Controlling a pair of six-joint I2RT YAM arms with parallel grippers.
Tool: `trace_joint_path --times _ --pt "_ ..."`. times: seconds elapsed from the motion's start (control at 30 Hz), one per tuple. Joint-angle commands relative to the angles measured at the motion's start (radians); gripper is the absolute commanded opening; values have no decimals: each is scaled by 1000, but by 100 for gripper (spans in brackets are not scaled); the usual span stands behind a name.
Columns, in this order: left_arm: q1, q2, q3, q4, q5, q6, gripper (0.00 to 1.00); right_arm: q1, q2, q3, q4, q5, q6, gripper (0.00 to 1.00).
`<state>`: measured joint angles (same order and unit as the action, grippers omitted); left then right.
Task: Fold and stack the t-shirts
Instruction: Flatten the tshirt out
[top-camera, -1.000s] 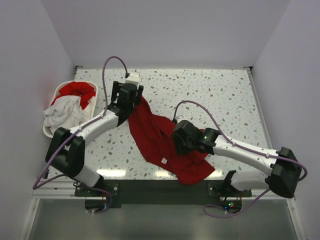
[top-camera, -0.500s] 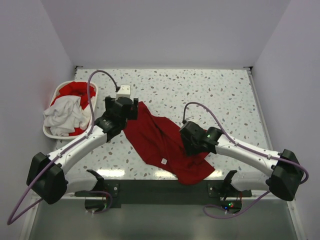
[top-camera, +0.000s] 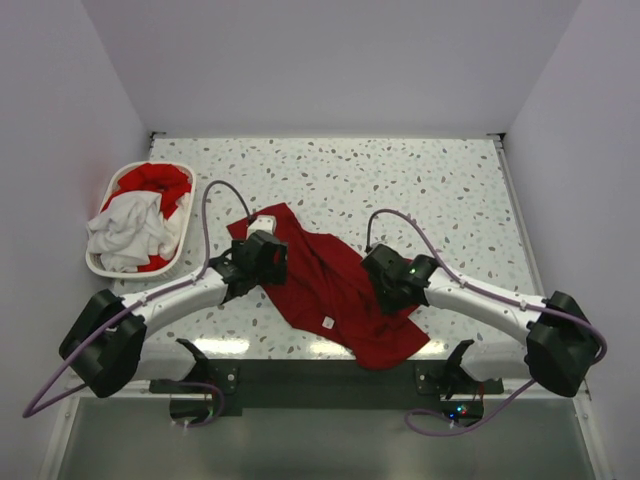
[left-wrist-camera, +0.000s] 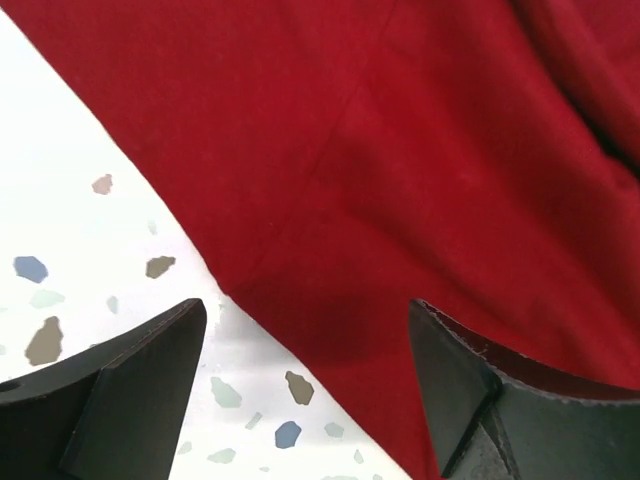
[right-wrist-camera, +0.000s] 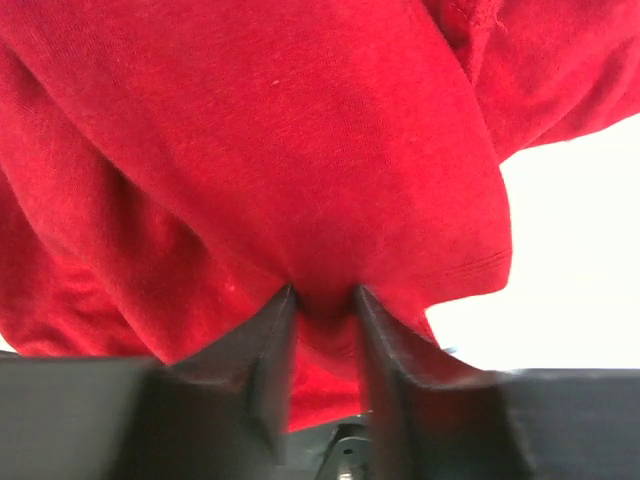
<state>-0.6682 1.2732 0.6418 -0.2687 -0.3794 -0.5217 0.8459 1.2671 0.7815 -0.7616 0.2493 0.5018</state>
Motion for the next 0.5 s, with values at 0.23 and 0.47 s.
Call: trace_joint_path --times 0.23,0.47 --pt "-2 40 -51 62 53 -80 77 -138 -60 154 -7 162 -78 0" --pt "-1 37 -67 51 48 -84 76 -411 248 554 119 269 -296 20"
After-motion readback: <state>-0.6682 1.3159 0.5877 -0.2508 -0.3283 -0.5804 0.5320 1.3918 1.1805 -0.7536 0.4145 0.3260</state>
